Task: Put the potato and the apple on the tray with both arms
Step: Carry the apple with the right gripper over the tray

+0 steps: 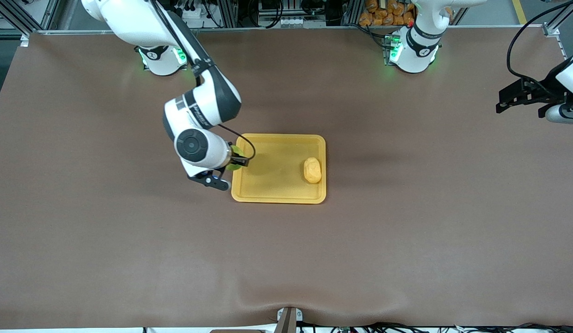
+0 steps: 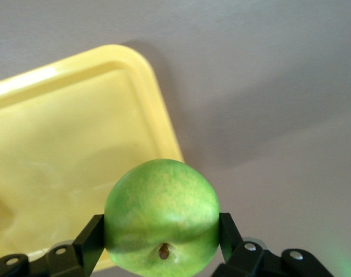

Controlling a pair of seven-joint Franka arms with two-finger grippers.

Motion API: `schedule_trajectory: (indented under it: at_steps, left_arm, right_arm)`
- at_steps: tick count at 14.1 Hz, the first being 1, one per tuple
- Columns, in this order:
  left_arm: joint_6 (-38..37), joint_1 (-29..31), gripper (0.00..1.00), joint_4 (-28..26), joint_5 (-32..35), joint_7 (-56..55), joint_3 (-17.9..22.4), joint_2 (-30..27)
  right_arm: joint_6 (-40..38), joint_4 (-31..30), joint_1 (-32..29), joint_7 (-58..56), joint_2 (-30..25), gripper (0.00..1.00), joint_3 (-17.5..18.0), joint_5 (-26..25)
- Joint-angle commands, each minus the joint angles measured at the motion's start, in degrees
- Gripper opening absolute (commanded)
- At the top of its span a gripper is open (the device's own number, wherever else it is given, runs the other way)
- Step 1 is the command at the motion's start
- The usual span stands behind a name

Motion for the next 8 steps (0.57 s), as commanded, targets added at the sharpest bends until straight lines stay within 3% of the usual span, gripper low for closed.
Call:
schedule_trajectory:
  at_steps: [1,4,8]
  left_arm:
    - [-0.9,0.2,1.0,-0.1,0.4,-0.8,-0.4,-0.5]
    - [-0.8,-0.4,1.0,0.3,3.7,-4.1,-1.8,0.4]
    - [-0.8,0.1,1.0,0.4,3.0,-3.0,-2.1,0.2]
  right_arm:
    - [3.2,2.6,2.2,3.1,4.3,0.0,-0.6,1.3]
    - [6.9,2.6,3.7,3.6,6.7,0.0,-0.6,1.4]
    - [7.4,2.5,4.1,4.1,6.9,0.0,-0.6,1.4]
